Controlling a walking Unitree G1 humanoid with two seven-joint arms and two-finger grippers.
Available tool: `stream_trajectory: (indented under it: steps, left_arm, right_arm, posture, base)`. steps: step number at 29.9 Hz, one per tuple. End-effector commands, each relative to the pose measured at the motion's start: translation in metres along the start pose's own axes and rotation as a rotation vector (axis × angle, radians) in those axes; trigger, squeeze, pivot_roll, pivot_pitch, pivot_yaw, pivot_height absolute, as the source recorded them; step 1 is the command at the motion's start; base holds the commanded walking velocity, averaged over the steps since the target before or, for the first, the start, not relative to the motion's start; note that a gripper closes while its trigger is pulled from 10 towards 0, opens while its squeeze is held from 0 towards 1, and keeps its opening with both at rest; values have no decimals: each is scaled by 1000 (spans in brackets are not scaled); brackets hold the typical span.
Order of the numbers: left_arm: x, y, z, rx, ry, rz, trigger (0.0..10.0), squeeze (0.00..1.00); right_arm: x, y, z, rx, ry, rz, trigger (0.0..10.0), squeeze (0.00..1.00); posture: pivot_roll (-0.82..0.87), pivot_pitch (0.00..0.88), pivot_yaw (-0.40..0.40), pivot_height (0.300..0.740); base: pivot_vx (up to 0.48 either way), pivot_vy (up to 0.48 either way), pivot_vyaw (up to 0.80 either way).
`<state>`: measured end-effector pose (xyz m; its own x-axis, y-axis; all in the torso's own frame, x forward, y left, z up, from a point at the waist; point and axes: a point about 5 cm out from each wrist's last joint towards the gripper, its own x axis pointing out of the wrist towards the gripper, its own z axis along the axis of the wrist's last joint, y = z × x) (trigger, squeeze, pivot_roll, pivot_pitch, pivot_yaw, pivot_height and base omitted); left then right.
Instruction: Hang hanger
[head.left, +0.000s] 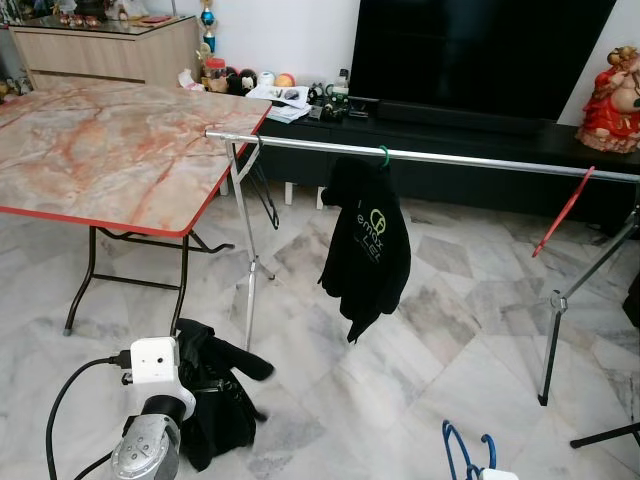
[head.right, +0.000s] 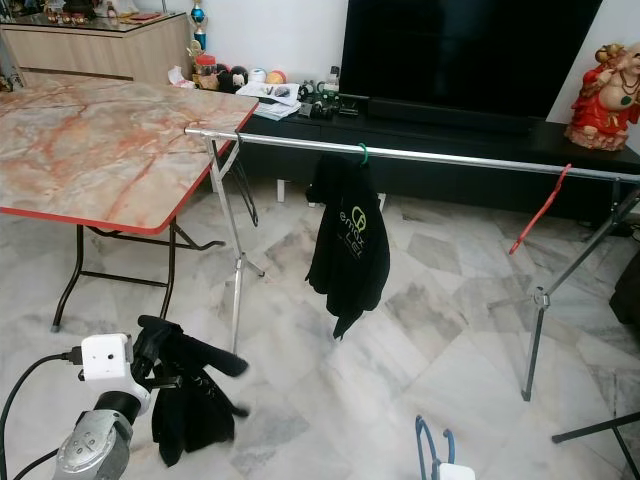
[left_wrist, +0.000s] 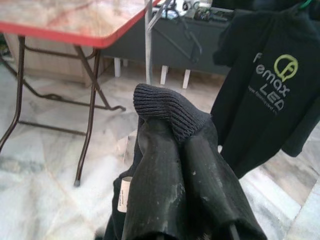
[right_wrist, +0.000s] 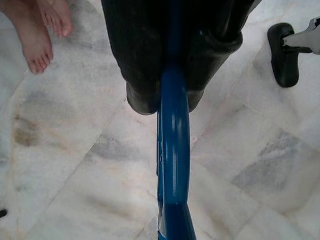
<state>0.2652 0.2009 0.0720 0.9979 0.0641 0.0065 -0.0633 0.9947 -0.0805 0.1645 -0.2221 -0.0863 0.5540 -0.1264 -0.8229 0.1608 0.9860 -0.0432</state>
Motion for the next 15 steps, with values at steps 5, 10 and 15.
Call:
stream_trajectory:
  steps: [5, 10, 15]
  left_arm:
    - [5, -10, 12, 30, -20, -62, 10000, 0]
    - [11, -12, 21, 29, -36, -63, 10000, 0]
    - [15, -16, 24, 5, -33, -64, 10000, 0]
  right_arm:
    - [0, 5, -5, -9, 6, -21, 10000, 0]
    - [0, 10, -6, -14, 8, -16, 10000, 0]
    - [0, 12, -6, -15, 7, -14, 10000, 0]
  posture:
    - [126, 0, -11, 740]
    - [145, 0, -13, 740]
    - [153, 0, -17, 740]
  base:
    - [0, 0, 0]
    - [0, 0, 0]
    - [0, 0, 0]
